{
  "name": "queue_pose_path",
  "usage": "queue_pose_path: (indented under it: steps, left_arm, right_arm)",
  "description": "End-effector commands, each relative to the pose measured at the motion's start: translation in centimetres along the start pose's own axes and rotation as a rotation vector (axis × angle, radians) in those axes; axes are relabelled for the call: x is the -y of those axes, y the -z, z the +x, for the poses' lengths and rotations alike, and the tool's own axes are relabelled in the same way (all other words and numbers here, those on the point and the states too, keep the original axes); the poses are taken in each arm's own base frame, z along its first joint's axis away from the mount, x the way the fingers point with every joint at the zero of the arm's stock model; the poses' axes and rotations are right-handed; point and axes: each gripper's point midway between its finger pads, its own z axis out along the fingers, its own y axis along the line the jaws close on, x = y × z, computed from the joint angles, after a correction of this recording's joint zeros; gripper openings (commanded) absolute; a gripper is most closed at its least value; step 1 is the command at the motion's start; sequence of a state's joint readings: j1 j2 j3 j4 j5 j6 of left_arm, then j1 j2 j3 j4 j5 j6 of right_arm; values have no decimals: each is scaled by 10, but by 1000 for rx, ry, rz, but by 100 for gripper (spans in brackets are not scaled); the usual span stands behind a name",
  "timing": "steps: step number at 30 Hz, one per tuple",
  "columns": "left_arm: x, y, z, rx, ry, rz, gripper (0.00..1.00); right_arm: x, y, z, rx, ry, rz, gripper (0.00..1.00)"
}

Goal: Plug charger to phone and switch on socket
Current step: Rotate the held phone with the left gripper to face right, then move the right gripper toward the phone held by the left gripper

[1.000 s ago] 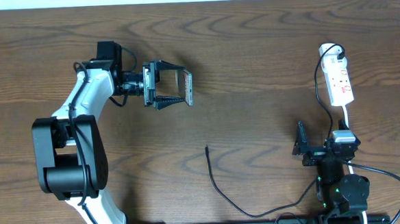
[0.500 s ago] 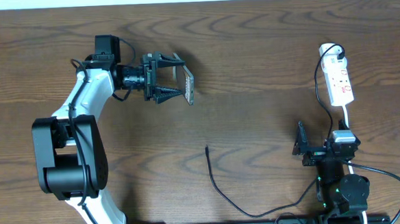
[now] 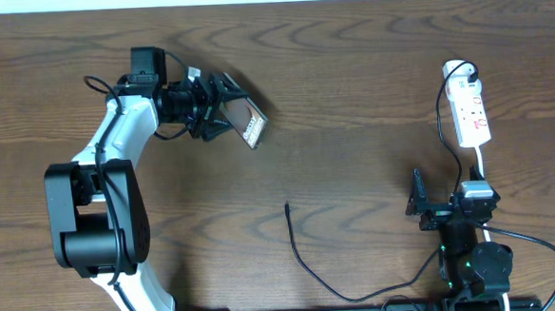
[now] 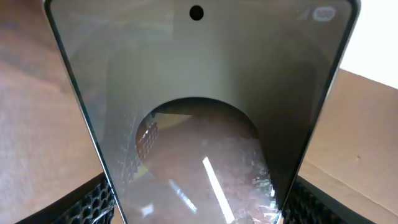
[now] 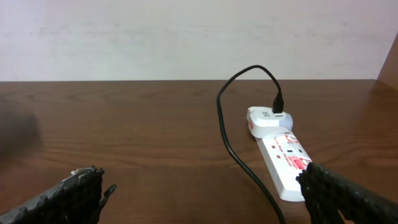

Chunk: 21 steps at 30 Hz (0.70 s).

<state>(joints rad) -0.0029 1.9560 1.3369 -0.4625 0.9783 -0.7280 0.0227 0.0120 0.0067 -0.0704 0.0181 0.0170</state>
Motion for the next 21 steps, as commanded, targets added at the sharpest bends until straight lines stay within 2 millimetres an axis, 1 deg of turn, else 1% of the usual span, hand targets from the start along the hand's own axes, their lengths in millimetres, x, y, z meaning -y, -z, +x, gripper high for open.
queue_pose_path:
  steps: [1,2,5,8,10,12,14,15,16,18,20,21]
  left_arm:
    - [14,4,-10,34,-64,25,7]
    - [18,4,-11,34,-78,40,8]
    - [20,4,-11,29,-83,51,7]
    - [32,5,-8,5,-115,107,7]
    - [38,5,-8,-3,-99,132,7]
    - [40,6,-9,2,-102,141,7]
    - [41,6,-9,3,-101,142,7]
    - [41,6,-9,3,-100,142,7]
    - [40,6,-9,3,-100,142,7]
    - [40,6,-9,3,-97,142,7]
    - [40,6,-9,3,-97,142,8]
    - [41,6,-10,3,-97,142,8]
  right_arm:
    - [1,0,0,0,10,2,99]
    - [1,0,0,0,10,2,99]
    - [1,0,0,0,10,2,99]
    - [1,0,0,0,10,2,99]
    - [1,0,0,3,10,1,99]
    - [1,0,-3,12,10,2,99]
    - [1,0,0,3,10,2,99]
    - [0,0,-3,13,10,-2,99]
    - [-5,1,-12,51,10,-27,99]
    - [-20,4,-32,129,-42,-122,99]
    - [-38,11,-53,198,-169,-245,99]
    - [-40,13,-61,224,-230,-269,99]
